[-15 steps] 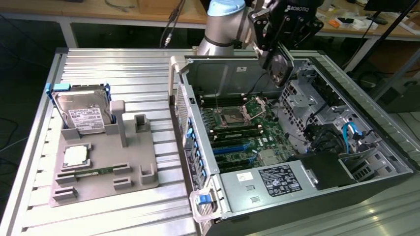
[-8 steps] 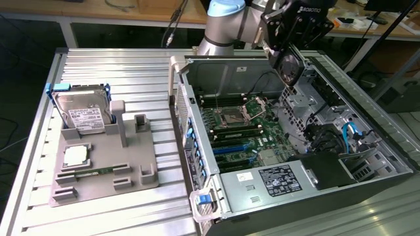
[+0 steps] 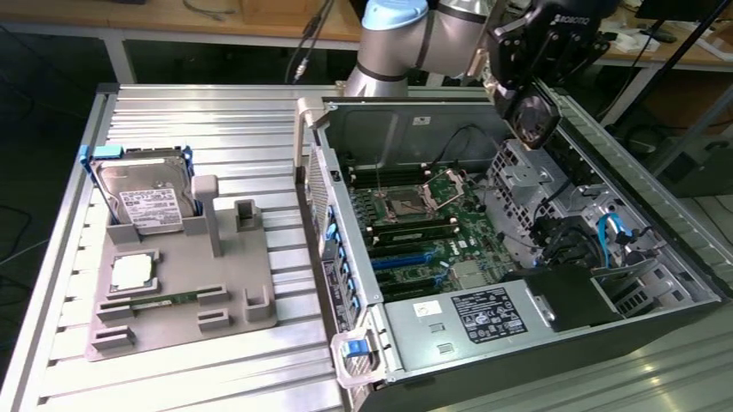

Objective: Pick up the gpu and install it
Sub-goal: 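Pick up the gpu and move the gpu toward the slot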

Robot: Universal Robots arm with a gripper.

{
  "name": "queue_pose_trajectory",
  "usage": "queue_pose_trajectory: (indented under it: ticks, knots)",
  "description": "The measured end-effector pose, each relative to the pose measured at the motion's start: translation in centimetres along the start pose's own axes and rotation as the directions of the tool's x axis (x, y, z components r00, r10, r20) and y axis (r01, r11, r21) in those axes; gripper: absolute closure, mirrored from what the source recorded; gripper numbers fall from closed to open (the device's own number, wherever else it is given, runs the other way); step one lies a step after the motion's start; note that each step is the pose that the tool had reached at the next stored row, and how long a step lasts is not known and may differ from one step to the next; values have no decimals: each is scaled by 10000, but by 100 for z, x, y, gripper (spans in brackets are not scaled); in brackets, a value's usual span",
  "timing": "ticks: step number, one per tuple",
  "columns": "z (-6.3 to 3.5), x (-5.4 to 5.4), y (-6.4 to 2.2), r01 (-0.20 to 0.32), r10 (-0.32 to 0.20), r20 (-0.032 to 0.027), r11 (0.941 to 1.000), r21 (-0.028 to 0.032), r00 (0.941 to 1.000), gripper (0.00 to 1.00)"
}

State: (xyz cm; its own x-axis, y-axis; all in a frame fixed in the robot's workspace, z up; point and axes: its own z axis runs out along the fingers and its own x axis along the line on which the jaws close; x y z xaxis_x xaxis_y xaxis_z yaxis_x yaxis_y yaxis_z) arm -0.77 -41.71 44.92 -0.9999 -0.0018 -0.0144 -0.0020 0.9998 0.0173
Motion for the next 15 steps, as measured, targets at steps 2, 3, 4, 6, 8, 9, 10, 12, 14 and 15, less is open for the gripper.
queue_pose_trajectory:
  ticks: [2,3,4,6,8,9,10,12,14,15]
  knots:
    - [2,-94,0,1,-1,0,10000,-1,10000,71]
    - [2,-138,0,0,0,1,10000,-1,10000,71]
    - [3,-181,0,0,0,0,10000,0,10000,71]
    - [5,-273,0,0,0,0,10000,-1,10000,71]
    - [6,-352,-1,2,-2,1,10000,-1,10000,71]
    - [6,-392,-1,1,-1,1,10000,-1,10000,71]
    - [7,-430,-1,0,0,0,10000,-1,10000,71]
    - [7,-503,-1,1,-1,1,10000,0,10000,71]
    - [9,-550,0,1,-1,1,10000,-1,10000,71]
    - [9,-551,0,0,0,1,10000,-1,10000,71]
